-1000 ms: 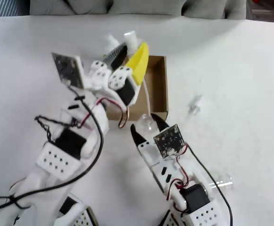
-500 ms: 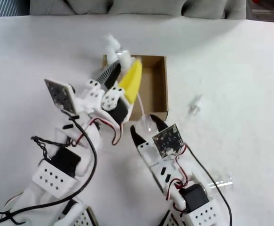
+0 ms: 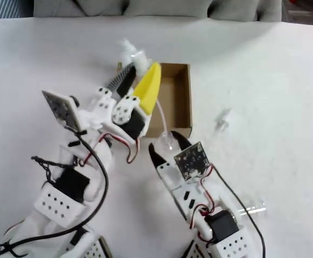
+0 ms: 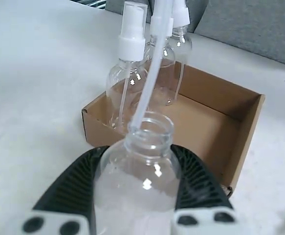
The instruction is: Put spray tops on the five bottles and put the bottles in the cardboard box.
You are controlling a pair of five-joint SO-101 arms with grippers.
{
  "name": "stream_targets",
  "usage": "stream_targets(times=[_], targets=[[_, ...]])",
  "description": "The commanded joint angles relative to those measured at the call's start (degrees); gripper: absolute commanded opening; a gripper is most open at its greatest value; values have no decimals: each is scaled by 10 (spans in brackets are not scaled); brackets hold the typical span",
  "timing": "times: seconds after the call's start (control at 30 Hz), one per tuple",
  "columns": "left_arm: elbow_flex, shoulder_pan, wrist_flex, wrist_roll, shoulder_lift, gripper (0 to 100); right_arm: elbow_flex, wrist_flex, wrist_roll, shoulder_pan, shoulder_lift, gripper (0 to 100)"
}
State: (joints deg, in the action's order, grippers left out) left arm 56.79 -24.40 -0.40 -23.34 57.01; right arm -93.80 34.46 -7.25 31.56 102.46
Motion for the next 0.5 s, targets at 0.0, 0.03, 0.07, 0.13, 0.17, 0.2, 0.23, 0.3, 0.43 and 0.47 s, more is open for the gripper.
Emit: stream_targets(times=[0.0,0.03,0.07,0.13,0.17,0.2,0.23,0.3,0.43,0.47], targets=[[-26,8,-40,-2,10,20,6,1,5,5,6,15],[-18,9,-58,-2,10,20,6,1,5,5,6,15],[-6,10,-79,-1,10,20,6,1,5,5,6,15],[18,12,-111,3,10,20,6,1,5,5,6,15],[27,12,-117,17,10,20,6,1,5,5,6,15],[36,10,-120,35,10,20,6,1,5,5,6,15],[42,8,-120,47,10,20,5,1,5,5,6,15],[54,7,-120,49,10,20,-2,-1,5,5,6,15],[63,7,-121,45,11,20,-3,-1,5,5,6,15],[64,8,-124,44,11,20,-3,-1,5,5,6,15]])
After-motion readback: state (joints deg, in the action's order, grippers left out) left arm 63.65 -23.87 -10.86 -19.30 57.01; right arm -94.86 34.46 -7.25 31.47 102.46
